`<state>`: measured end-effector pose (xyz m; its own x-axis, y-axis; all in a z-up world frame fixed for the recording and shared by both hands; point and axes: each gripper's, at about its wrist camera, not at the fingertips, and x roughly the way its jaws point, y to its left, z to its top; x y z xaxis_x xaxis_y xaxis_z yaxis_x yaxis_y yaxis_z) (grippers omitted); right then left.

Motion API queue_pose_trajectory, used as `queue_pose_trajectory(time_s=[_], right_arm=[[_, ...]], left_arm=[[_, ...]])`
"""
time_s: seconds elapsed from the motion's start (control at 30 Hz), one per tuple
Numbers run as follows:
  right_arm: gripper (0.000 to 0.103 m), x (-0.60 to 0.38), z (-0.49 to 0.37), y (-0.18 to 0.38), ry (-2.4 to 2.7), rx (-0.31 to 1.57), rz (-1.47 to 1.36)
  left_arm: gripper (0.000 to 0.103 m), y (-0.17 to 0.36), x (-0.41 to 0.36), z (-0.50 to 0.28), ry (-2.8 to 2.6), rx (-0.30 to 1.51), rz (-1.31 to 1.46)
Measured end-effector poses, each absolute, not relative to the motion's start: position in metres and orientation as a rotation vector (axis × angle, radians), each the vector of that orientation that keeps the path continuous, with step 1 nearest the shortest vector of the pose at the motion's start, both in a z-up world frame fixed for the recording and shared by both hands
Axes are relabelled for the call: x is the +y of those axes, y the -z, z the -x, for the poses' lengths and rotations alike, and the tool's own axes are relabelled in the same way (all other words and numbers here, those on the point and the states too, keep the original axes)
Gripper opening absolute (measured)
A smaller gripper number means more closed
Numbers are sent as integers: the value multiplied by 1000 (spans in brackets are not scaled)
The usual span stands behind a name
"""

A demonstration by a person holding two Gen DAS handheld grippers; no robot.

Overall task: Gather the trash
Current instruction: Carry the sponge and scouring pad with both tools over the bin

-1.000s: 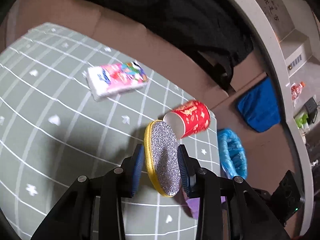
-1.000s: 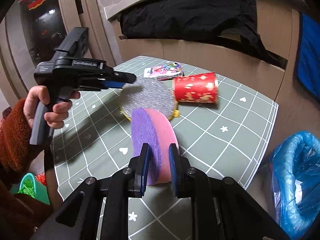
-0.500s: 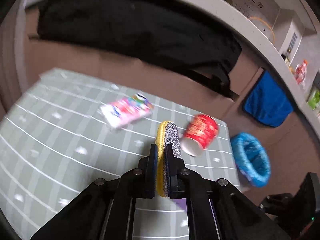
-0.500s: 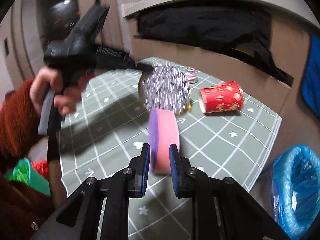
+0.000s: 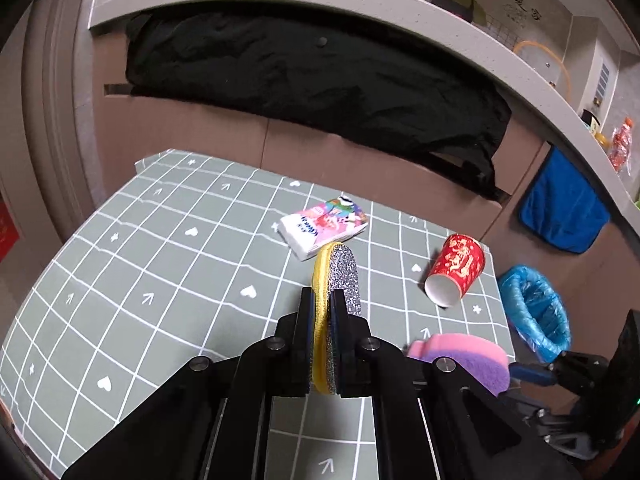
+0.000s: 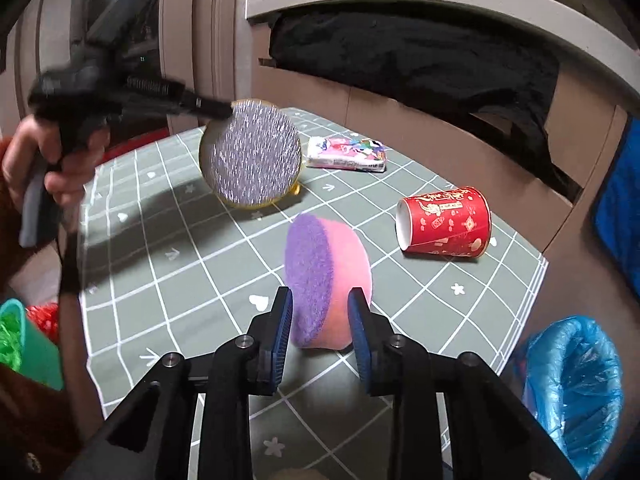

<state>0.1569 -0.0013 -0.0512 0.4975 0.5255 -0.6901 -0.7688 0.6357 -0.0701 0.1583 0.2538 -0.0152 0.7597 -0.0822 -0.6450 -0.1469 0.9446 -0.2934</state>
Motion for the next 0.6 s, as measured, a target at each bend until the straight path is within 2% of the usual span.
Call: queue_pose_trajectory(time_s=[0.13, 0.27, 0.6], right_arm=[[27, -9, -159, 48, -852, 702, 351], [29, -23, -159, 38, -847, 627, 348], [33, -2, -191, 69, -965, 761, 385]], left_arm=[[7, 19, 256, -159, -36, 715, 343], [7, 21, 257, -160, -39, 727, 347], [7, 17, 253, -160, -45, 729, 331]])
